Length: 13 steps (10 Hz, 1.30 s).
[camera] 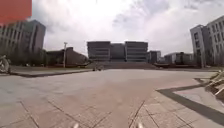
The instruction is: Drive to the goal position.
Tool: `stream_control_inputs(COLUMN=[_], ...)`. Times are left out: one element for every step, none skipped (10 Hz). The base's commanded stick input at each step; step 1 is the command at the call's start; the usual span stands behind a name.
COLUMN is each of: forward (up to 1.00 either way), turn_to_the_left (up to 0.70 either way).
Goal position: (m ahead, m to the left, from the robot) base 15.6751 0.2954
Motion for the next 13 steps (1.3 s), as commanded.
stream_control_inputs(forward=[0.7,0.7,0.7,0.7,0.7,0.7,0.7,0.7,0.7,0.7,0.7,0.7,0.7], turn_to_the_left=[0.0,0.0,0.0,0.0,0.0,0.0,0.0,0.0,0.0,0.0,0.0,0.0,0.0])
